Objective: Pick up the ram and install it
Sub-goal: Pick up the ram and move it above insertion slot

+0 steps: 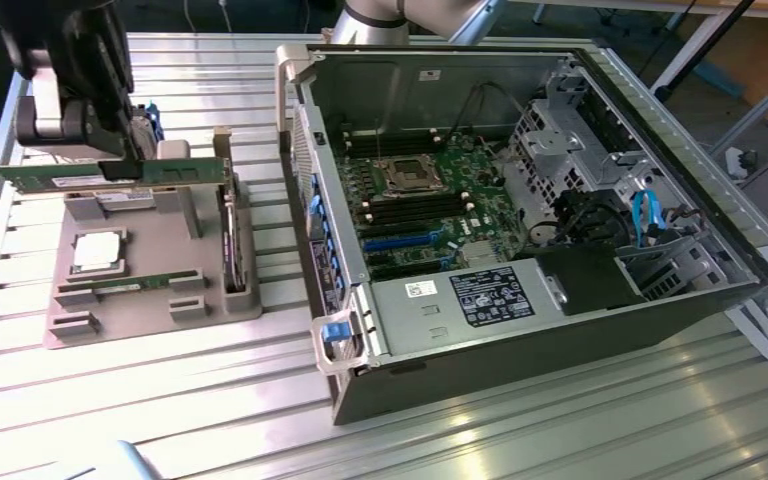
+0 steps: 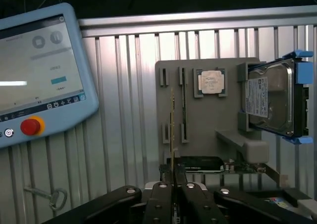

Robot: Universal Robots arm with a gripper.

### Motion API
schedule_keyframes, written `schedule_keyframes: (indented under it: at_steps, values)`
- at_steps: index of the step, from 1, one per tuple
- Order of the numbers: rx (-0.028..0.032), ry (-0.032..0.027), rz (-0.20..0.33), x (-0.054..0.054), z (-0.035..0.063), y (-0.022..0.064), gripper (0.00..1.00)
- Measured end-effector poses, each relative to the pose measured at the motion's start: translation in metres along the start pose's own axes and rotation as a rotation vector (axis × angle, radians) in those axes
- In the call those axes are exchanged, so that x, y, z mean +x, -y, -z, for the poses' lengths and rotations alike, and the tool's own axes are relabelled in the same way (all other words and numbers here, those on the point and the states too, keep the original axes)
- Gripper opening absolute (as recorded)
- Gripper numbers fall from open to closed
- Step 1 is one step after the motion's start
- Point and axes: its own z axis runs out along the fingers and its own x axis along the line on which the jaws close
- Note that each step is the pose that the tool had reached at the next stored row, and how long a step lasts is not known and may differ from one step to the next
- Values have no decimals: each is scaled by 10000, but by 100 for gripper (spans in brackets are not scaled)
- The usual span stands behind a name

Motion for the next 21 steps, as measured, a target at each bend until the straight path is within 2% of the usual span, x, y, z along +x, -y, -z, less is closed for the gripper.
schedule_keyframes:
  at_steps: [7,11,15,17,21]
  values:
    - [2,-48,1,-9,-5,169,13]
    - [6,-101,2,-19,-11,331,13]
    - [6,-119,2,-24,-15,434,13]
    - [8,-134,2,-30,-19,523,13]
    - [8,-149,2,-36,-23,634,13]
